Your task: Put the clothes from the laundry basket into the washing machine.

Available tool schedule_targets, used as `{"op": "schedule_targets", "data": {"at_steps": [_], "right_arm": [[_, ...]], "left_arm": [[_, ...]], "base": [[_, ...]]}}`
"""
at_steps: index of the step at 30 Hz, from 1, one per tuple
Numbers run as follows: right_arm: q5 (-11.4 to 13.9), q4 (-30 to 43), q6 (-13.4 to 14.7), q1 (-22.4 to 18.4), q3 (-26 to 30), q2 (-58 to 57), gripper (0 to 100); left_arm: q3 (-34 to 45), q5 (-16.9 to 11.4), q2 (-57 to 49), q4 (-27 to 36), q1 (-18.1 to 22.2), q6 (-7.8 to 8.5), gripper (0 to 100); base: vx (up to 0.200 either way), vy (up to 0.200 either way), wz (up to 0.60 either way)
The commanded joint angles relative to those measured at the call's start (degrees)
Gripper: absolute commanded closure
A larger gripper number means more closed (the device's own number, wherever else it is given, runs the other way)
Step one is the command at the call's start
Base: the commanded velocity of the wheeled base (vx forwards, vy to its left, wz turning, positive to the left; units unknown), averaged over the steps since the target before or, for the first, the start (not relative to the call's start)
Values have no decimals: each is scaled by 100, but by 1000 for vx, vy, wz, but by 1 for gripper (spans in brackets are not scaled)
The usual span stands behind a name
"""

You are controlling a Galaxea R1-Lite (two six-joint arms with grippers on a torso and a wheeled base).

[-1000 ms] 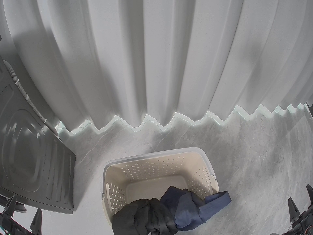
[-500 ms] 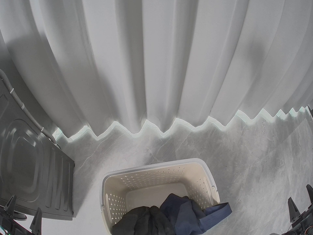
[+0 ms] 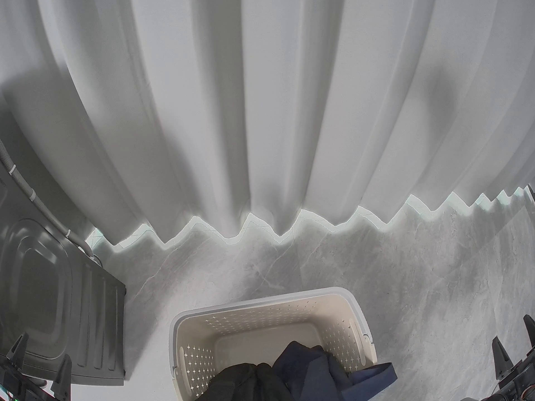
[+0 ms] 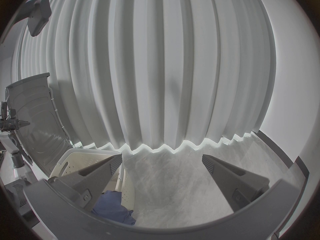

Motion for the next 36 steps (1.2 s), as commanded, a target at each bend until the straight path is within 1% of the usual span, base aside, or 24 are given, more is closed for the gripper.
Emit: {"op": "schedule_targets", "data": {"at_steps": [1,31,36], "right_arm": [[-5,-1,-1,-1,101,-104,0],[4,-1,-1,-1,101,-104,0],[4,-1,-1,-1,101,-104,0]], "left_arm": [[101,4,-104,-7,0,0,0],[101,4,-104,2,0,0,0],[101,4,-104,2,0,0,0]], "base": [[0,0,0],[0,0,0],[-200,0,0]]}}
